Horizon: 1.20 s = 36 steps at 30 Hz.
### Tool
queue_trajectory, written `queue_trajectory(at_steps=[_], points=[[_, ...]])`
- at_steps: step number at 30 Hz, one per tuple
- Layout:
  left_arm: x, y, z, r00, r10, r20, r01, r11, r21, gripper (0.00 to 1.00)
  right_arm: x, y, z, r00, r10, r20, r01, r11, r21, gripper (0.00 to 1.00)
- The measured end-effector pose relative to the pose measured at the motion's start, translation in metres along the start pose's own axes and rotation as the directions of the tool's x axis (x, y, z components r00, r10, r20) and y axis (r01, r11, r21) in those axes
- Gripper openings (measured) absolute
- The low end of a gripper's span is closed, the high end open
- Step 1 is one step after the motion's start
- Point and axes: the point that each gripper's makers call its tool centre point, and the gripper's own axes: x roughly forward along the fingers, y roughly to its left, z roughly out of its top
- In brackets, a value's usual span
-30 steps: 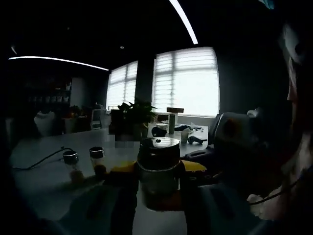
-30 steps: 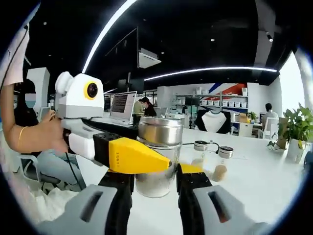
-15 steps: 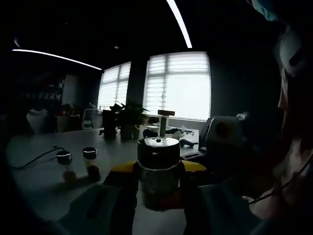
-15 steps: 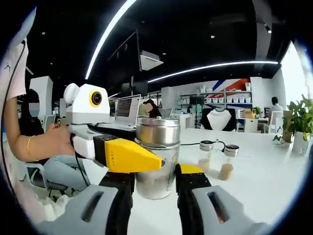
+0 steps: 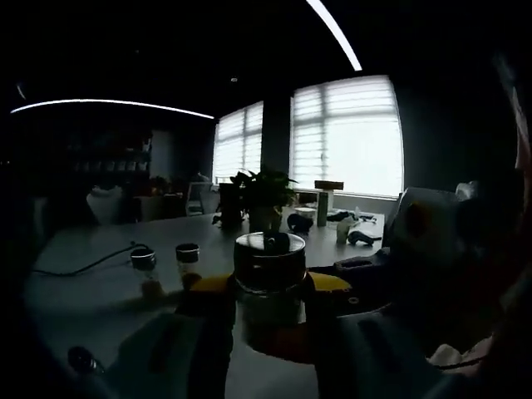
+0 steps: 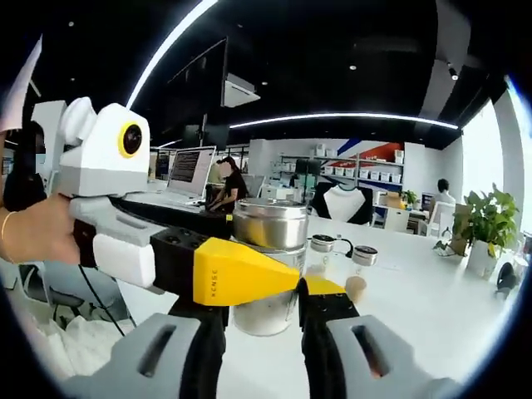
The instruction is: Rotate the seasoning bottle until the label or dispensing opening points toward the visible target arrow and the bottle remains upright within the marked orientation range
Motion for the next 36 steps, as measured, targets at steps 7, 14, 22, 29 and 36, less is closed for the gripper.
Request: queue_trajectory(at_steps=[7,14,22,29,36], points=[[-0.008,-0.002,0.000,0.995,-0.102,-0.004,0.102,0.995,0.003,0.34,-0.009,0.006,0.003,0.990,0.142,0.017,-0.142,0.990,-0.003,0.30],[-0.012,-0.014,0.002,0.968,-0.251,0.002,0.251,0.968,-0.030,0.34,-0.013,0.011,0.004,0.966,0.258,0.022,-0.259,0.964,0.056,0.32],[-0.013,-0.012,0.000,0.966,-0.257,0.004,0.257,0.965,-0.048,0.34,-0.009,0.015,0.003,0.979,0.201,0.010,-0.201,0.979,0.027,0.30],[-0.003,-0.001,0.001,0.991,-0.125,0.044,0.130,0.984,-0.122,0.34,-0.002,0.000,0.003,0.999,0.040,0.004,-0.040,0.999,0.031,0.29],[0.003,0.001,-0.002,0.997,0.023,0.068,-0.018,0.996,-0.082,0.35,-0.001,-0.003,0.000,0.999,-0.034,0.003,0.034,0.998,0.053,0.30]])
